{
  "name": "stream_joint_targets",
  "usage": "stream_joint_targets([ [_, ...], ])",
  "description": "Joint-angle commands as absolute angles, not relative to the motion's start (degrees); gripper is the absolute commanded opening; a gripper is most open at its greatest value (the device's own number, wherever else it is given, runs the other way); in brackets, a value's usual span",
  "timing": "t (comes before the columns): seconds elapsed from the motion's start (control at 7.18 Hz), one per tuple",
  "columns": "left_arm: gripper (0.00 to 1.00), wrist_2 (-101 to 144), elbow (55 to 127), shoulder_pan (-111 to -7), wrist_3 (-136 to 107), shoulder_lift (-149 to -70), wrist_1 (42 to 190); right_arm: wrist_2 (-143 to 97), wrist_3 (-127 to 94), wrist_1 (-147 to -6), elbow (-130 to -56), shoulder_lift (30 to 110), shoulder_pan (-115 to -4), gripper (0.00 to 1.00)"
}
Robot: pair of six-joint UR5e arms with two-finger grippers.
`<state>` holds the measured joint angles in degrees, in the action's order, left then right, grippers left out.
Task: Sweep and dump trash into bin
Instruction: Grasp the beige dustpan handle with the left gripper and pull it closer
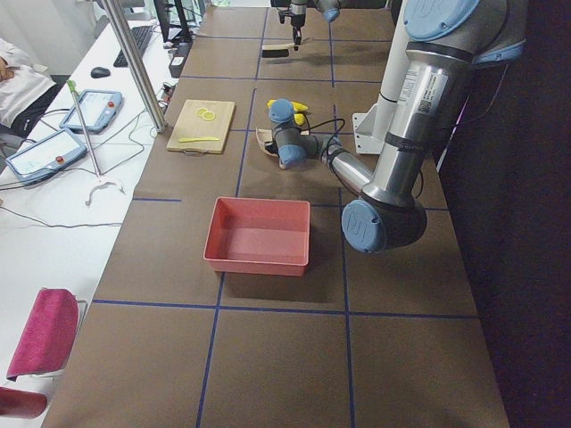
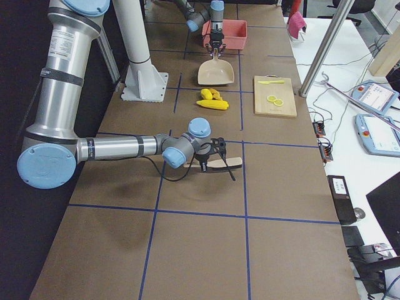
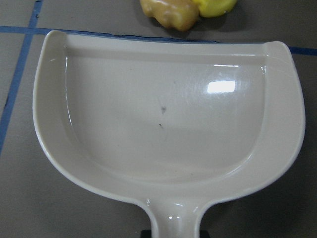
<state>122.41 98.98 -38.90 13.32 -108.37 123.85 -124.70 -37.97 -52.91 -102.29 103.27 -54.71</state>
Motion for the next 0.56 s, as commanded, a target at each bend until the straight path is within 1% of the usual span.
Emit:
stream_joint_targets([
  [0.0,0.03,122.5,99.1,-40.0,16.6,-108.3,122.7,-124.8,-38.0,-52.9,-102.4,103.2,-54.7,0.0],
  [0.28,0.01,122.9,99.3,-40.3,21.1,-110.0,118.2,-124.8,-38.0,-52.9,-102.6,103.3,-54.8,0.0],
  [0.42,0.01,122.9,99.4,-40.0,21.0,-112.8,113.1,-124.8,-38.0,-52.9,-102.7,103.3,-54.8,0.0],
])
